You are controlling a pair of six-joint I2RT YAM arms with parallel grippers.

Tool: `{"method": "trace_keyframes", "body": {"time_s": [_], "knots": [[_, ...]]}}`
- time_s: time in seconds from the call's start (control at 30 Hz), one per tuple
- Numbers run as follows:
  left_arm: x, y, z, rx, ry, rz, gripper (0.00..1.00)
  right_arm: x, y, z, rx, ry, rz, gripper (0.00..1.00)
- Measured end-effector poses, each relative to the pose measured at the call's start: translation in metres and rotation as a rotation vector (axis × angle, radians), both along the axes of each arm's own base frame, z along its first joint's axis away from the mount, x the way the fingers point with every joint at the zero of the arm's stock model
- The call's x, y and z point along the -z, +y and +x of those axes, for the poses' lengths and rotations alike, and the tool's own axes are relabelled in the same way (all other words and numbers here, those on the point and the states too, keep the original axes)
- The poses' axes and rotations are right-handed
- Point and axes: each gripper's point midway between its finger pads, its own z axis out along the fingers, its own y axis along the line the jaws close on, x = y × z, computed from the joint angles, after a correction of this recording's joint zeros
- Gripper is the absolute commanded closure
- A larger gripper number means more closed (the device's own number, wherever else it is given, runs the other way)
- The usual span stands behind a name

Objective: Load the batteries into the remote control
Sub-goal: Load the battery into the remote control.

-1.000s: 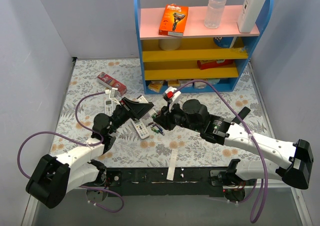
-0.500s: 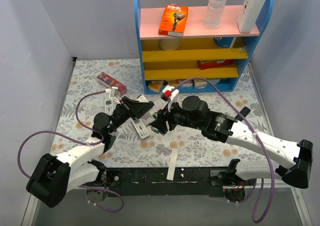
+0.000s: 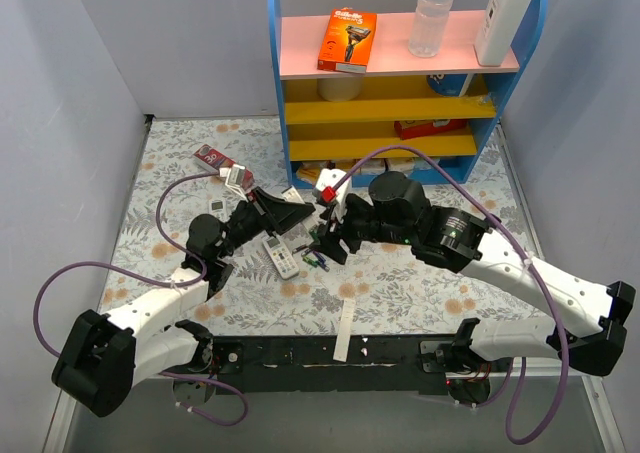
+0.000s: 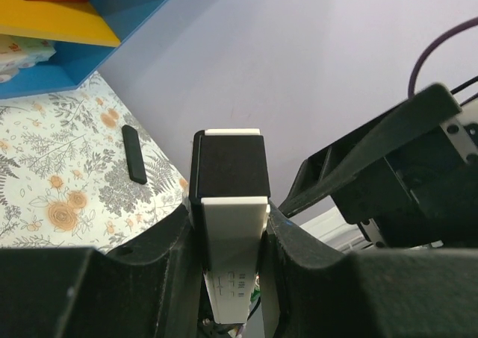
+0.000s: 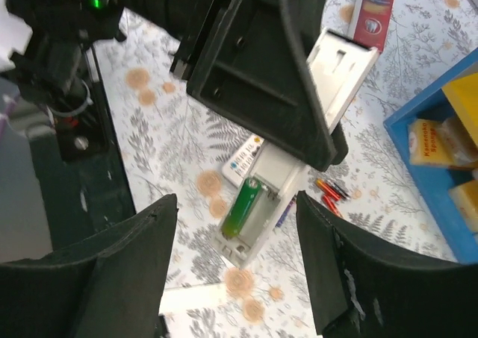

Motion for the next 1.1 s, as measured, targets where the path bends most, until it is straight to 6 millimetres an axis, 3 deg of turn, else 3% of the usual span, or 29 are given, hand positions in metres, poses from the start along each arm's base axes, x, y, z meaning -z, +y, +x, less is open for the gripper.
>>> {"method": "trace_keyframes", "body": {"time_s": [0.13,0.37,0.67,1.1], "knots": [[-0.005,-0.005,0.003,0.019,0.01,0.037,1.0,0.005,-0.012,-0.003,-0.081,-0.12,-0.069,0.35],[-0.005,-0.011,-0.002,0.07,0.015,0.082,1.0,-0.009,-0.028,-0.012,-0.202,-0.307,-0.093,0.53],[-0.006,-0.017,-0.011,0.144,0.001,0.106,1.0,0.014,-0.018,-0.015,-0.317,-0.333,-0.175,0.57],[-0.004,-0.021,-0.016,0.195,-0.001,0.124,1.0,0.009,-0.009,-0.015,-0.363,-0.337,-0.173,0.7]]}}
